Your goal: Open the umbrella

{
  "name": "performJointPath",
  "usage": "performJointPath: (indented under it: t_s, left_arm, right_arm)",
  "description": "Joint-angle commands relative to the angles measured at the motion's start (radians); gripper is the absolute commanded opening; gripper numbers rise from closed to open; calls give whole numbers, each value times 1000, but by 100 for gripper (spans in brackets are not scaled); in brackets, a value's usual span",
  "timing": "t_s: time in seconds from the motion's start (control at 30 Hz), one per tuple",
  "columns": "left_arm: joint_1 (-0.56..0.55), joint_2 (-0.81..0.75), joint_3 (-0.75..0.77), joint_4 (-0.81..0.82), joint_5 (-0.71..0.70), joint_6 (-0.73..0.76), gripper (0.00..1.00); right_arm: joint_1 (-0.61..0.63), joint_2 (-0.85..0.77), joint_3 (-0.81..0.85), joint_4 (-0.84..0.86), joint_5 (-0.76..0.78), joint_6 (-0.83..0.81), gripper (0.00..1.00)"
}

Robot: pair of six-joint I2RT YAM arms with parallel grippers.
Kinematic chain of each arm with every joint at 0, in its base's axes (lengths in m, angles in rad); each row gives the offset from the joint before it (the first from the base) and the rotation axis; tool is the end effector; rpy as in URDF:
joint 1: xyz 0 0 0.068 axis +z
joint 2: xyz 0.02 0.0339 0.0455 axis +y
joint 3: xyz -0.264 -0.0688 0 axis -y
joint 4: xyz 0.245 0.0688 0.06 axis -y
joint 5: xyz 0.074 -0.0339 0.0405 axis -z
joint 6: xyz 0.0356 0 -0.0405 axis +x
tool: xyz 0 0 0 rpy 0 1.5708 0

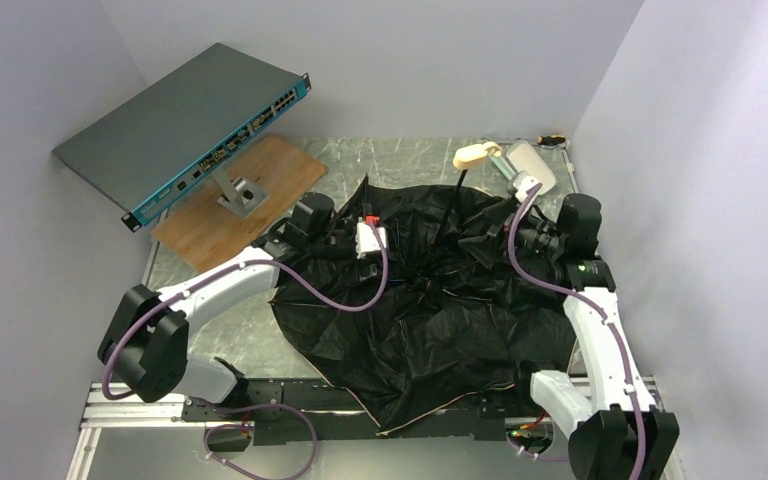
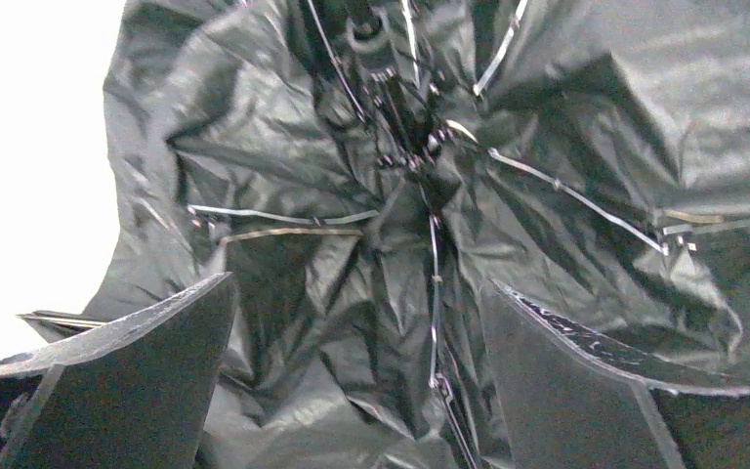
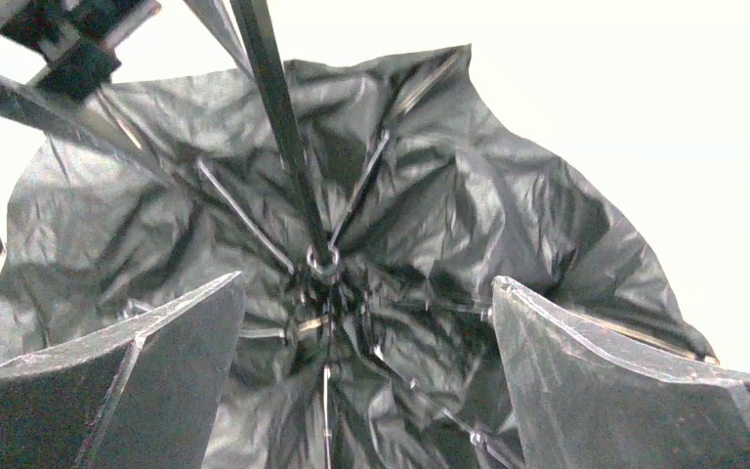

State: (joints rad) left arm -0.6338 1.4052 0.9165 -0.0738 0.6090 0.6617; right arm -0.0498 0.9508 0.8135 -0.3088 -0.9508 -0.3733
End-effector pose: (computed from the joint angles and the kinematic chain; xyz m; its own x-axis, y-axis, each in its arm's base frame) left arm 0.2363 -0.1990 0.2568 0.1990 0.4792 -0.8548 0.9549 0.1013 0.2791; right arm 0.2041 0.0188 0.3134 -0.1444 -0.2050 -0.9681 -0.8130 0.5822 -0.0020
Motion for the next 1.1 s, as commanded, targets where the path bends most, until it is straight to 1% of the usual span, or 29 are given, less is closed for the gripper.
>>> performJointPath:
  t_s: [0.0, 0.1, 0.17, 0.23, 0.33, 0.37, 0.43, 0.5, 0.53, 0.6, 0.7, 0.77, 0.8, 0.87, 0.97, 1.07]
  left_arm:
    - [-22, -38, 34, 186, 44, -119, 100]
    - [-47, -33, 42, 238, 53, -124, 100]
    - [-62, -29, 41, 281, 55, -128, 100]
    - [-67, -30, 32, 319, 47, -144, 100]
    - [-68, -21, 31, 344, 29, -177, 100]
    - [-68, -15, 30, 358, 23, -187, 100]
    - [-70, -1, 29, 392, 11, -203, 100]
    - [-79, 25, 49, 417, -14, -228, 100]
    - [-87, 40, 67, 418, -30, -242, 99]
    - [-108, 77, 101, 407, -84, -264, 96]
    - [-127, 123, 102, 457, -83, -288, 90]
    - [-135, 150, 102, 484, -79, -297, 83]
    - [-135, 166, 106, 494, -75, -309, 79]
    - [-136, 196, 117, 503, -60, -322, 72]
    - [-146, 234, 123, 522, -46, -322, 68]
    - [-154, 271, 132, 541, -64, -339, 64]
  right_arm:
    - [43, -14, -28, 390, 12, 343, 98]
    - [108, 26, -16, 444, 48, 371, 97]
    - [148, 47, -14, 513, 82, 436, 96]
    - [181, 68, -2, 576, 108, 466, 93]
    - [242, 93, 27, 599, 176, 453, 86]
    - [253, 98, 24, 628, 187, 461, 81]
    - [269, 106, 28, 664, 213, 482, 67]
    - [276, 114, 47, 670, 223, 499, 45]
    - [280, 118, 57, 671, 224, 509, 36]
    - [287, 121, 69, 680, 237, 532, 26]
    - [295, 127, 84, 693, 257, 566, 10]
    - [303, 131, 95, 691, 269, 566, 3]
    - [304, 131, 96, 687, 275, 565, 0]
    - [307, 132, 95, 689, 282, 563, 0]
    - [310, 132, 95, 688, 290, 562, 0]
    - [314, 130, 99, 686, 306, 561, 0]
